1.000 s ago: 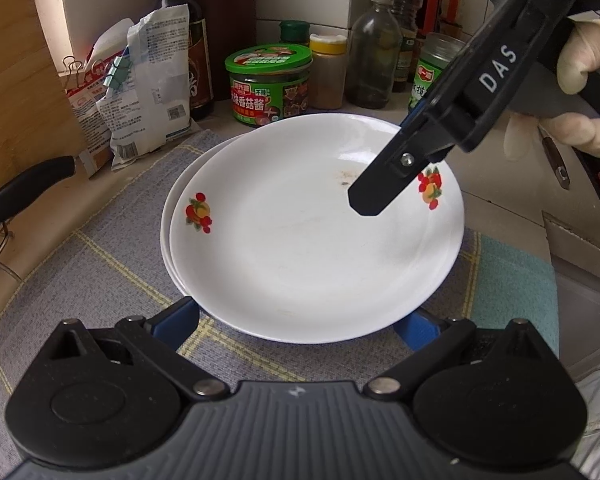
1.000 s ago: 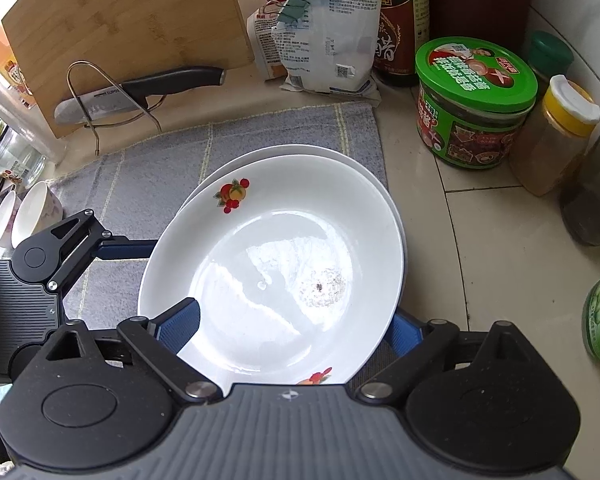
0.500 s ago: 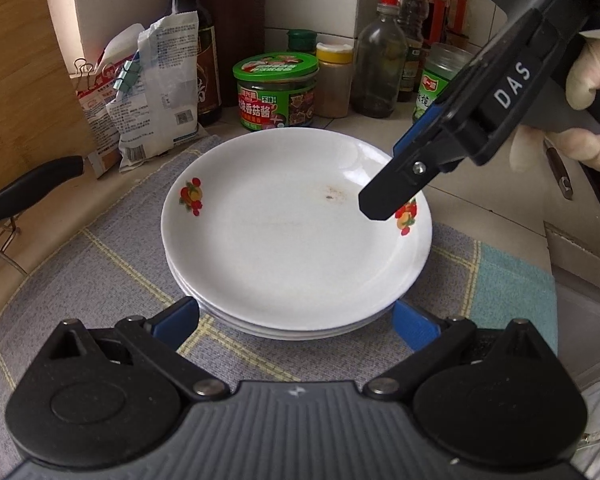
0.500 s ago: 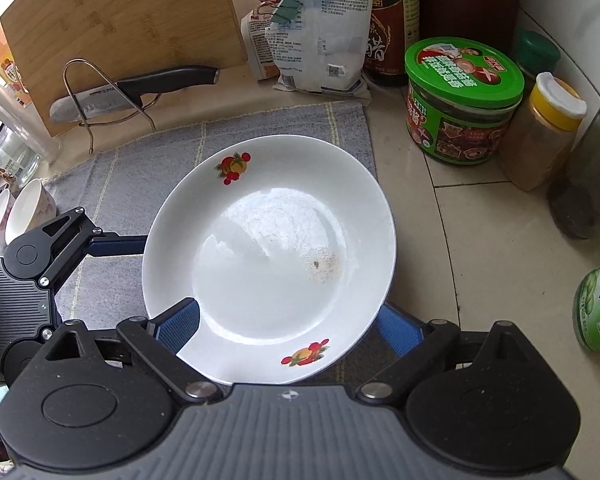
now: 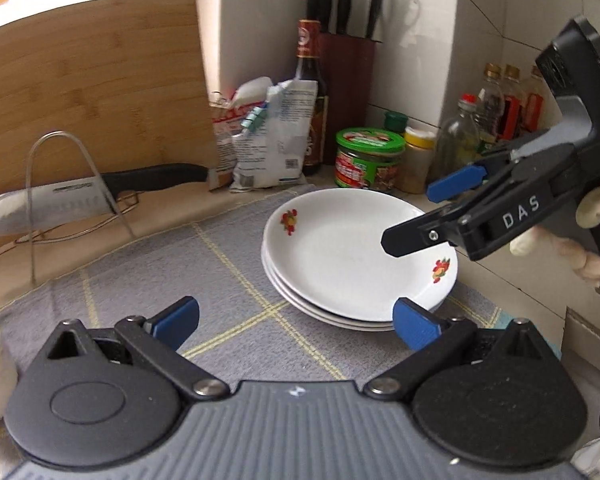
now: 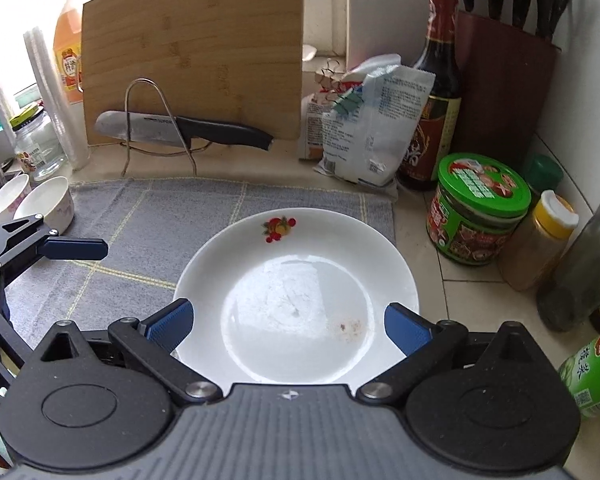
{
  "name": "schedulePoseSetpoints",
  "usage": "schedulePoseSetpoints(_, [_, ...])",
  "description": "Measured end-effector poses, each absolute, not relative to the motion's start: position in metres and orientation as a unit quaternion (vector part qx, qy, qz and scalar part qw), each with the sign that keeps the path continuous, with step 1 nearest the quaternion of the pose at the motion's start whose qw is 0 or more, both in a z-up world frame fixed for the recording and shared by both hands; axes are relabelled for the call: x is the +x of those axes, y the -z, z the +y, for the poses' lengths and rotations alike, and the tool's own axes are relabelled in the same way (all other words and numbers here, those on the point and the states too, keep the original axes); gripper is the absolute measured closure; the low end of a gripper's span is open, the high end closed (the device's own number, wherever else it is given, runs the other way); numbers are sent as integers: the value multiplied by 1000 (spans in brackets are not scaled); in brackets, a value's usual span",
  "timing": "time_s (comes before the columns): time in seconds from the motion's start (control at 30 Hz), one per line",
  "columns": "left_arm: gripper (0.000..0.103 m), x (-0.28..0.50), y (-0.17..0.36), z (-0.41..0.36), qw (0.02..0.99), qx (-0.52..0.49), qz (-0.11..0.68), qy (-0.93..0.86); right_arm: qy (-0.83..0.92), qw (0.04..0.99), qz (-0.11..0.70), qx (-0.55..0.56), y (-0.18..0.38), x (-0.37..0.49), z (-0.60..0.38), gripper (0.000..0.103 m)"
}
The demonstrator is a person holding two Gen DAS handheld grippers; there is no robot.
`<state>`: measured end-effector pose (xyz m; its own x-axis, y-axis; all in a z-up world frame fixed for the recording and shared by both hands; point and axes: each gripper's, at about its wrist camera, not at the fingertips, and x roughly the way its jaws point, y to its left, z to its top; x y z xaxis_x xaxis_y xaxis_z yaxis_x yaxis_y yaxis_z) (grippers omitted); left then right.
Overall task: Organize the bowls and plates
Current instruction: 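Withdraw the right gripper from the plate stack, then move the left gripper toward the rim of the nearest white flower bowl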
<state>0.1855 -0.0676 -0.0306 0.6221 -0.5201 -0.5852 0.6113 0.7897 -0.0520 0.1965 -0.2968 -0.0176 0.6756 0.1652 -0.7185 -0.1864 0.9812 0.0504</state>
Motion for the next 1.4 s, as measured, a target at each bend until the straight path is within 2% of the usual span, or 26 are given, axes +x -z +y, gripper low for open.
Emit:
schedulePoseSetpoints(0.4, [1, 134, 36, 22, 931, 44, 313, 183, -167, 910, 378, -26, 24, 185, -225, 0])
schedulePoseSetpoints(0.8, [1, 87, 60, 144, 922, 40, 343, 178, -164, 903, 394, -41, 21, 171, -104, 0])
schedulePoseSetpoints(1.03, [1, 78, 63, 204, 928, 50, 334, 157, -175, 898, 400, -45, 22, 159, -37, 0])
schedulePoseSetpoints(1.4, [1, 94, 74, 235, 927, 33, 349, 131, -212, 879, 420, -73, 30, 164, 14, 0])
